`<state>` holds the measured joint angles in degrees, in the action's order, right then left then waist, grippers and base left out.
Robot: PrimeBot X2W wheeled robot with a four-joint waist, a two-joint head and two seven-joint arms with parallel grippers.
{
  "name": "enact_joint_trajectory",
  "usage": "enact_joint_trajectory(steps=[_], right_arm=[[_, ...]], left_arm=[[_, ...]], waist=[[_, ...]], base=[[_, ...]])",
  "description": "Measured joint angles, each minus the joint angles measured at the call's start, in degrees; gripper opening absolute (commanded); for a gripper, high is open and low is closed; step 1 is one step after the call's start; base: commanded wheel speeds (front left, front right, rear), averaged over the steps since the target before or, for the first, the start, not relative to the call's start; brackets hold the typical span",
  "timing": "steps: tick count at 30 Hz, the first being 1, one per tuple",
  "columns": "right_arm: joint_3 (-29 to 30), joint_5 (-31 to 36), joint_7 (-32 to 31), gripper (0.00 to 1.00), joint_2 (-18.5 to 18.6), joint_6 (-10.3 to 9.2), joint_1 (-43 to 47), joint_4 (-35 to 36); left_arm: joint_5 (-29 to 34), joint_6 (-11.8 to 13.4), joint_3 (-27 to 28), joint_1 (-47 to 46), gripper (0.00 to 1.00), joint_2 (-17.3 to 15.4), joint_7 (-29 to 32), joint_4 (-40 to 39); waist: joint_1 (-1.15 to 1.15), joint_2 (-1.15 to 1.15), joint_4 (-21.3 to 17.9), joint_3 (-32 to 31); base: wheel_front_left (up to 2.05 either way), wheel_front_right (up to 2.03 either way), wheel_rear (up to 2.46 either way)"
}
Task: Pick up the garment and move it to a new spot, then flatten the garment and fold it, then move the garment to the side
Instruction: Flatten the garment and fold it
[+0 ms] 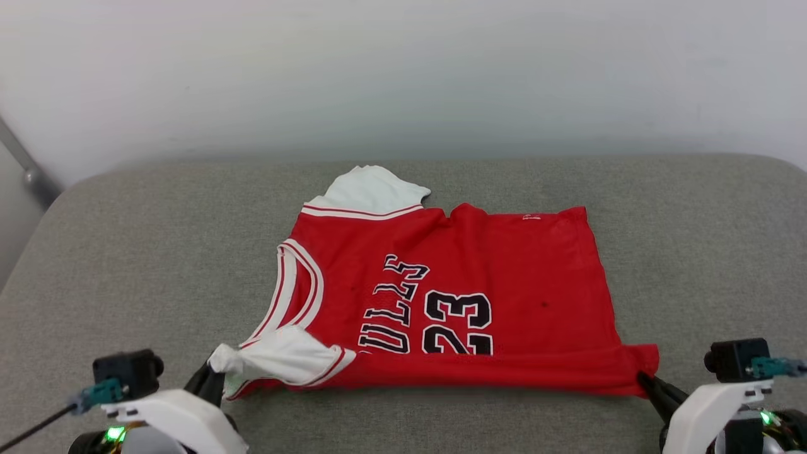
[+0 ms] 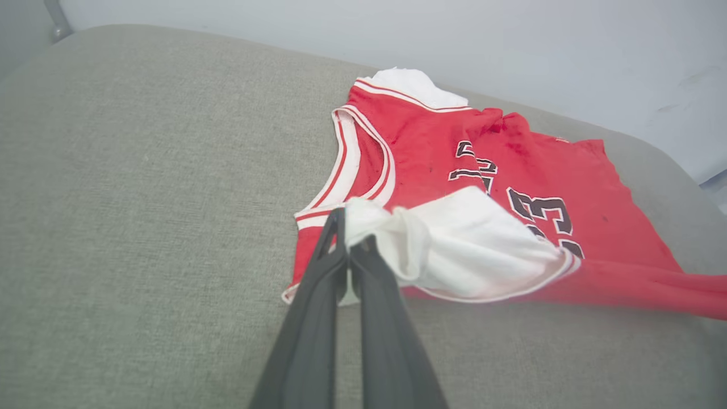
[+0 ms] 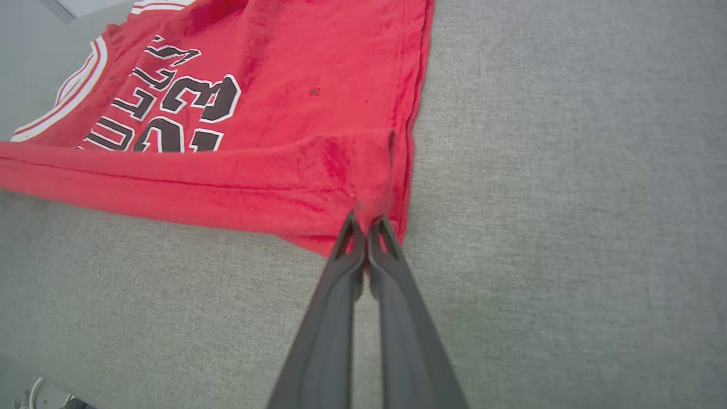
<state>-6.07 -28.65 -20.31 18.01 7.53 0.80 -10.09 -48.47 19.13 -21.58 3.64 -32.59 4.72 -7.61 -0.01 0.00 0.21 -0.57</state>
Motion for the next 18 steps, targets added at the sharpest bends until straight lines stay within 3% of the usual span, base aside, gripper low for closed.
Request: enact_joint_trajectory(steps=[5, 14, 15, 16, 17, 18], right_arm=[[0.57, 3.48, -3.28, 0.0, -2.38, 0.0, -5.92, -0.7], [-3.83, 6.36, -3.33, 0.0, -3.04, -0.01, -18.11, -9.81], [-5.8, 6.48, -2.2, 0.07, -3.39, -0.01, -20.68, -13.07], [-6.59, 6.68, -1.75, 0.31, -3.32, -0.01, -21.25, -14.07], [-7.44, 7.3, -1.1, 0.76, -3.05, -0.01, -21.73, -15.14], [-7.7, 7.45, -0.26, 1.0, -2.91, -0.01, -22.12, -16.16]], left_arm=[[-0.13, -3.64, -1.23, -9.79, 0.0, 2.24, 1.2, 6.83], [0.29, -9.14, -3.71, -23.0, 0.0, 4.9, 3.34, 20.52], [0.29, -10.79, -4.57, -25.09, 0.0, 5.94, 3.74, 24.86], [0.19, -11.43, -4.88, -25.84, 0.0, 6.22, 4.09, 26.14], [-0.3, -11.93, -5.11, -26.42, 0.07, 6.56, 4.6, 27.64], [-0.71, -12.13, -5.2, -26.63, 0.38, 7.05, 4.72, 28.91]], waist=[[0.01, 0.0, -0.52, 2.77], [0.02, 0.0, -1.6, 10.02], [0.02, 0.0, -2.06, 11.8], [0.02, 0.0, -2.2, 12.19], [0.02, 0.0, -2.33, 12.46], [0.02, 0.0, -2.43, 12.58]], base=[[0.0, 0.0, 0.0], [0.0, 0.0, 0.0], [0.0, 0.0, 0.0], [0.0, 0.0, 0.0], [0.0, 0.0, 0.0], [0.0, 0.0, 0.0]])
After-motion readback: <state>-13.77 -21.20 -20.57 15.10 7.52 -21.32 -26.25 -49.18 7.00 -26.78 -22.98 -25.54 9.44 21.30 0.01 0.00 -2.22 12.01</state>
